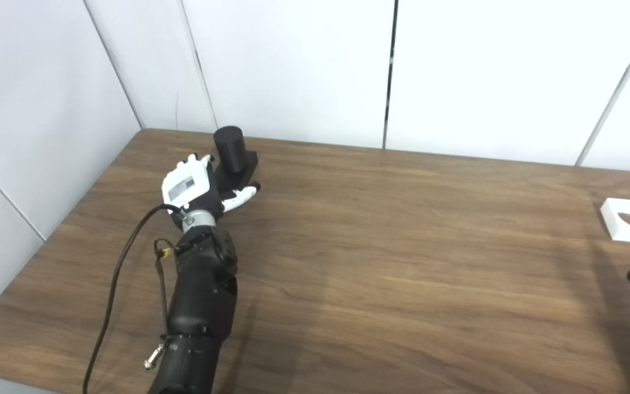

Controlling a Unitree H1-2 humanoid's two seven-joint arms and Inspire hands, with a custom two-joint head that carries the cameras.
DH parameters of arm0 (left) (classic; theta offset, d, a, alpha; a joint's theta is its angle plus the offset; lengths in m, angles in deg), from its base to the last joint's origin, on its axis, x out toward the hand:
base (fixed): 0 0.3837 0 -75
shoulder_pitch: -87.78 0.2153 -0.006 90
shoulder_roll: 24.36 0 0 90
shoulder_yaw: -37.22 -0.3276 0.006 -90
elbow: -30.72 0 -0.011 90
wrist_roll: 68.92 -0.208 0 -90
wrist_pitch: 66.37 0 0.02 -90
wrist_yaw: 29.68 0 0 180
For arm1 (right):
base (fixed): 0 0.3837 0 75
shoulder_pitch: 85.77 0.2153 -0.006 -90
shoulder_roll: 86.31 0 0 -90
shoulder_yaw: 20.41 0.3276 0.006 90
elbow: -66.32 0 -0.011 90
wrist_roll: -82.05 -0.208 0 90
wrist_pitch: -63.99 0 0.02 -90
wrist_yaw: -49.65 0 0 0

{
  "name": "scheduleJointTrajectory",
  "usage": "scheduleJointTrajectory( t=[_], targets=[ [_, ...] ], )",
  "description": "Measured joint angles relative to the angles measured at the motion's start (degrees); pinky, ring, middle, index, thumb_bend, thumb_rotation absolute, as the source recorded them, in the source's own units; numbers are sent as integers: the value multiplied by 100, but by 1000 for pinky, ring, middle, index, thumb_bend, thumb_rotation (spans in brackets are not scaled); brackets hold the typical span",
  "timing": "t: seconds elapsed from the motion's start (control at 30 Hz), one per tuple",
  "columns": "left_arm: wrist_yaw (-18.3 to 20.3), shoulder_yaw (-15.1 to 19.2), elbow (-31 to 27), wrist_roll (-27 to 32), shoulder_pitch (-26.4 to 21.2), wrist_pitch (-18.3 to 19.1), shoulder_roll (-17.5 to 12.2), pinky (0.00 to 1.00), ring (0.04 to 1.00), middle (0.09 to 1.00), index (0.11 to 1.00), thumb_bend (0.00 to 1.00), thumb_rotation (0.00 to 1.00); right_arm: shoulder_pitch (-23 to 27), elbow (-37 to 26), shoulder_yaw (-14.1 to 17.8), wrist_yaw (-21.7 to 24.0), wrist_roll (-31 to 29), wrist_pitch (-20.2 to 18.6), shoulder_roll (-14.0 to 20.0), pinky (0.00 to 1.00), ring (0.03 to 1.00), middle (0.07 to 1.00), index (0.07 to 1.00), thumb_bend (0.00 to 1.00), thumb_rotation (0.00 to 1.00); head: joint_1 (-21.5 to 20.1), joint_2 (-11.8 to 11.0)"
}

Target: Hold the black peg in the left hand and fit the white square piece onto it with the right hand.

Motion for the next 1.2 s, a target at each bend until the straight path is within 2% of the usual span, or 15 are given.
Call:
scheduleJointTrajectory(
  t=[0.1,0.47,0.87,1.2],
  targets=[
    [21,29,1,-50,-12,0,1,1000,1000,1000,906,833,660,-10,-177,-39,-4,22,-181,0,1000,1000,1000,1000,596,1000,-26,-53],
    [-33,192,268,-340,-177,0,25,1000,1000,1000,916,835,646,-60,-333,-54,-5,82,-369,-1,1000,1000,1000,1000,581,1000,-88,-105],
    [-19,221,1024,-656,-613,-2,-119,1000,1000,1000,876,842,667,-199,-509,-37,-7,80,-488,-2,1000,1000,1000,1000,588,1000,-167,-44],
    [-9,13,1827,-693,-1013,-4,-294,998,988,974,861,880,706,-240,-571,9,-10,59,-606,-2,1000,1000,1000,1000,560,1000,-299,-27]
  ],
)
